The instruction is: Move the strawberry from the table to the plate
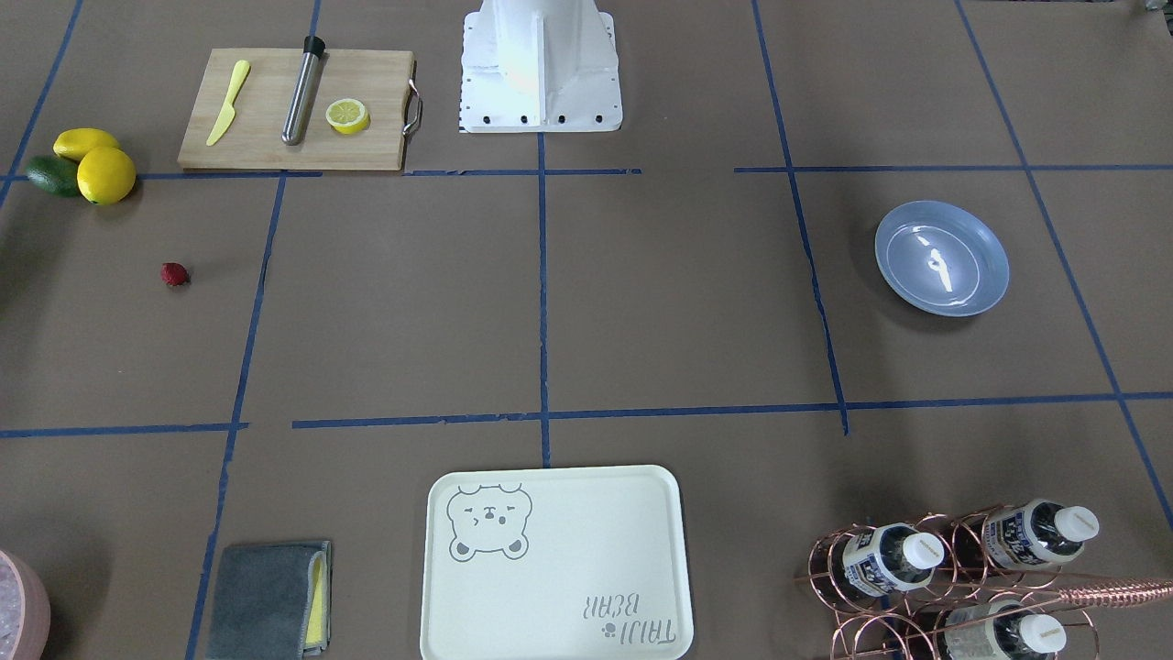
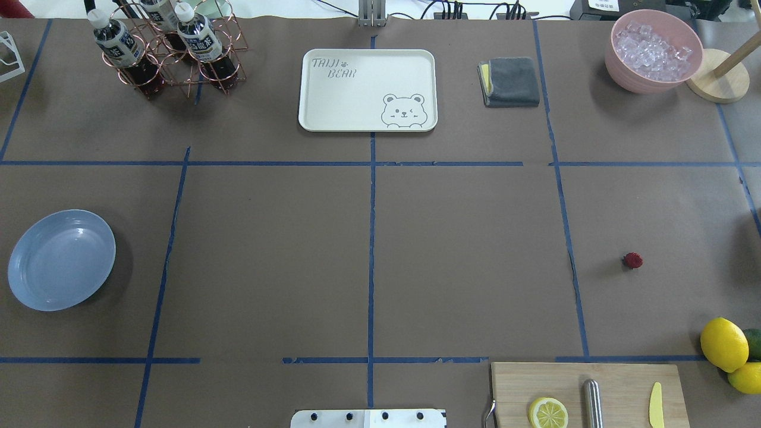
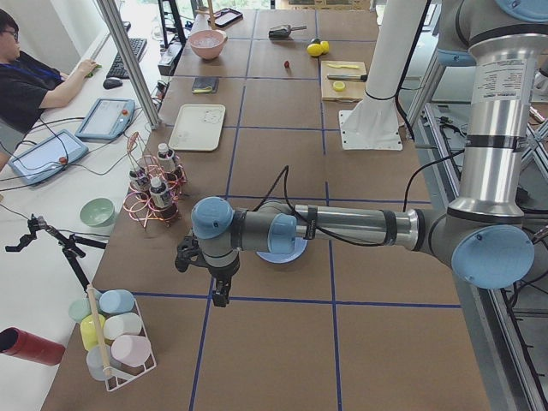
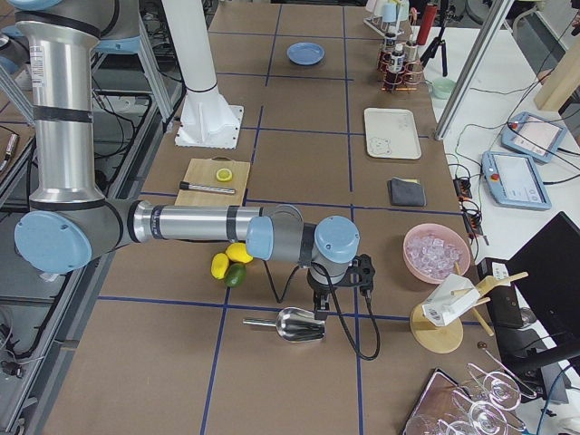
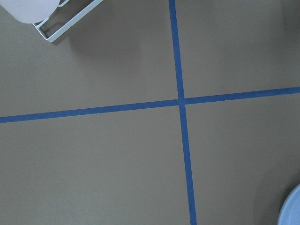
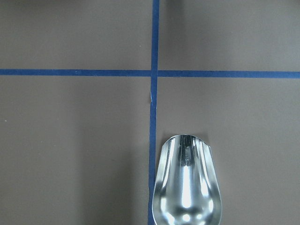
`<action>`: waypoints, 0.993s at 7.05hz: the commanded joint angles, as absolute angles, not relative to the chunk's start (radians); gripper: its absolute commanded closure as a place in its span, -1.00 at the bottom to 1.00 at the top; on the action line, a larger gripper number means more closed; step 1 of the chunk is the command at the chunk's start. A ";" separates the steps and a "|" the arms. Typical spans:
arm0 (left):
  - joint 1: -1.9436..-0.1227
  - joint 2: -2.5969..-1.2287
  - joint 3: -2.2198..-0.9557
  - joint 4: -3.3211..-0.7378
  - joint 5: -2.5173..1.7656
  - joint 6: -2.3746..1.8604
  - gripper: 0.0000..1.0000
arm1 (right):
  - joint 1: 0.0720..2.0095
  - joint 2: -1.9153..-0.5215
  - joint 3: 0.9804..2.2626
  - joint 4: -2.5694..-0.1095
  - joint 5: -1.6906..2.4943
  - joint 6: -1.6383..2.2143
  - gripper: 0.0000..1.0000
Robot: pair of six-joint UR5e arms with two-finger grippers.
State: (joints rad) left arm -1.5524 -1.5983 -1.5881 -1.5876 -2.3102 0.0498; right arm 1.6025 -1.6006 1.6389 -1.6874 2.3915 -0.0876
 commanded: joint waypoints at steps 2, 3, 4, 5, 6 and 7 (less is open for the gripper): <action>-1.552 -1.606 -1.603 -1.589 -2.309 0.052 -1.00 | 1.601 -1.594 1.644 -1.686 2.391 -0.084 -1.00; -1.548 -1.612 -1.608 -1.632 -2.307 0.052 -1.00 | 1.601 -1.585 1.658 -1.686 2.391 -0.081 -1.00; -1.546 -1.608 -1.602 -1.761 -2.304 0.048 -1.00 | 1.601 -1.569 1.664 -1.686 2.391 -0.075 -1.00; -1.545 -1.606 -1.598 -1.805 -2.310 0.046 -1.00 | 1.600 -1.524 1.673 -1.660 2.393 -0.071 -1.00; -1.539 -1.603 -1.598 -1.813 -2.313 -0.012 -1.00 | 1.595 -1.497 1.654 -1.657 2.396 -0.034 -1.00; -1.508 -1.594 -1.597 -1.860 -2.335 -0.093 -1.00 | 1.550 -1.496 1.649 -1.616 2.411 -0.022 -1.00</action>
